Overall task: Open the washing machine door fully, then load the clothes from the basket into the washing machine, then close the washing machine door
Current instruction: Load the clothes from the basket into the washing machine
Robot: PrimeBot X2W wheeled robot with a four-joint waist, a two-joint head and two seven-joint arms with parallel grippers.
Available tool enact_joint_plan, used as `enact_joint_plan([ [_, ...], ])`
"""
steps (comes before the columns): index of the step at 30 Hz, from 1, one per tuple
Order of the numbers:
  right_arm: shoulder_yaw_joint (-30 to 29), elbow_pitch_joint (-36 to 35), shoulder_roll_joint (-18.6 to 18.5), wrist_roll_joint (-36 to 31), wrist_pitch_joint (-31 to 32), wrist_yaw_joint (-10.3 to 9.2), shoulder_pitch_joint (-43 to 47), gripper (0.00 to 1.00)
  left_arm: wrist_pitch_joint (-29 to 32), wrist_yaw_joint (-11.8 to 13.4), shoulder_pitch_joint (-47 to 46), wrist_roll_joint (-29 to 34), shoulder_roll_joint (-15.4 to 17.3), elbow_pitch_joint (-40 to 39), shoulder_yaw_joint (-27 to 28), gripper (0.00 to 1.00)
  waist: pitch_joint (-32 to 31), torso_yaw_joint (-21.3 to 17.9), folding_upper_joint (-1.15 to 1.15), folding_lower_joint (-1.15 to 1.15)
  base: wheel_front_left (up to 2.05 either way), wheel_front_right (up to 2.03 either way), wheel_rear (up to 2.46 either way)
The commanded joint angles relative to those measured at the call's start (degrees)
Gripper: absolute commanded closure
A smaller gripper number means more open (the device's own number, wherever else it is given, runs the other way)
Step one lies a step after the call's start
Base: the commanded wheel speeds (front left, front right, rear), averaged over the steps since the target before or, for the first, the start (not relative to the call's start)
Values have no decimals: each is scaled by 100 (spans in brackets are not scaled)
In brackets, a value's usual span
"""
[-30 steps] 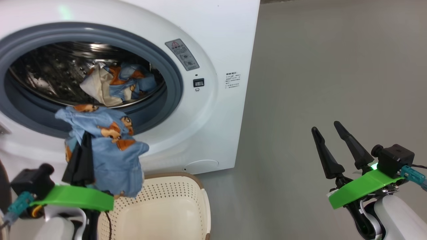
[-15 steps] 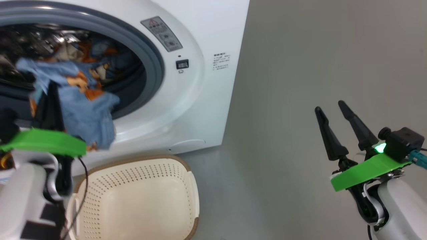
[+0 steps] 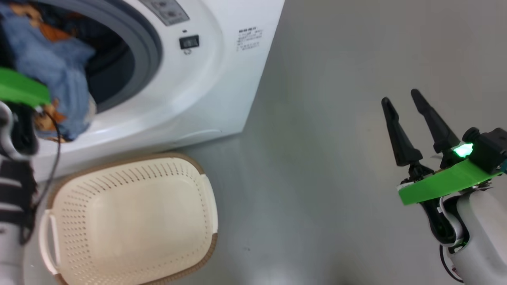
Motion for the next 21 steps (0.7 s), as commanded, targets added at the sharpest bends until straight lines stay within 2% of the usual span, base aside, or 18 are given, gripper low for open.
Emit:
enact_joint_plan([
  [1,3,-161,-109,-51,-46,25,-39,0,-53,-59,-368,45,313,48,165,100,538,-228,0,-1,0,0,0],
  [7,-103,-270,-73,-101,-46,25,-103,0,-105,-180,-1368,265,464,646,100,100,1152,-334,0,-1,0,0,0],
  [13,-98,-337,53,-135,-46,25,-187,0,-129,-271,-2057,464,722,908,91,100,1447,-471,0,-1,0,0,0],
  [16,-112,-342,83,-146,-46,25,-198,0,-133,-305,-2251,534,811,750,184,100,1496,-493,0,-1,0,0,0],
  [21,-154,-332,142,-176,-46,25,-214,0,-135,-353,-2323,806,843,-187,774,100,1548,-508,0,-1,0,0,0],
])
